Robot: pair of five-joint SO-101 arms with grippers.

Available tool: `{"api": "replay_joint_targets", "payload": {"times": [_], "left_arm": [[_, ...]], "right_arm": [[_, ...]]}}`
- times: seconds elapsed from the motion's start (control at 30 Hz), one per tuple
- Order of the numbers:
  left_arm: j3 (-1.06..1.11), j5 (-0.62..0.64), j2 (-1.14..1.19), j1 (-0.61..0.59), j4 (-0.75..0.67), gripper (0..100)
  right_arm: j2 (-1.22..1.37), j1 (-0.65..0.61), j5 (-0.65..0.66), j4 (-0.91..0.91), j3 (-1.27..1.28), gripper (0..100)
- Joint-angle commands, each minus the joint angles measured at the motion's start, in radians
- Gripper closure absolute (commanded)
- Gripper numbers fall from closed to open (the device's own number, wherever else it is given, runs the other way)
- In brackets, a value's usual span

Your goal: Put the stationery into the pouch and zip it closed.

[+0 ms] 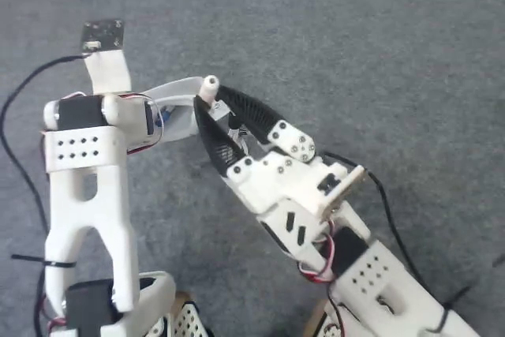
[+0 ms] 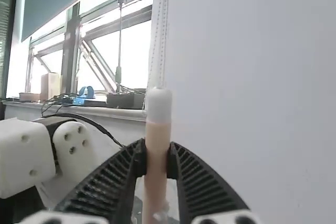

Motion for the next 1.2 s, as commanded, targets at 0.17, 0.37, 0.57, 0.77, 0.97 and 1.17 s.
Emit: {"api": "replay_joint_targets", "payload": {"times": [0.17,0.37,0.57,0.77,0.97,1.17], "left_arm": [[0.035,-0.008,0.035,0.006,0.008,99],[0.035,-0.008,0.035,0.006,0.008,99],[0.036,-0.008,0.035,0.005,0.008,99],[0.039,-0.009,0.035,0.005,0.008,99],[0.045,-0.009,0.035,0.005,0.005,99],[0.045,-0.009,0.035,0.005,0.005,99]], "right_arm": [[0.266,0.018,-0.003,-0.268,-0.012,99.3],[0.438,0.054,0.066,-0.374,-0.017,99.3],[0.513,0.053,0.132,-0.38,-0.017,99.3],[0.513,0.027,0.255,-0.314,-0.014,99.2],[0.513,-0.001,0.313,-0.234,-0.011,88.8],[0.512,-0.002,0.311,-0.177,-0.011,80.1]]}}
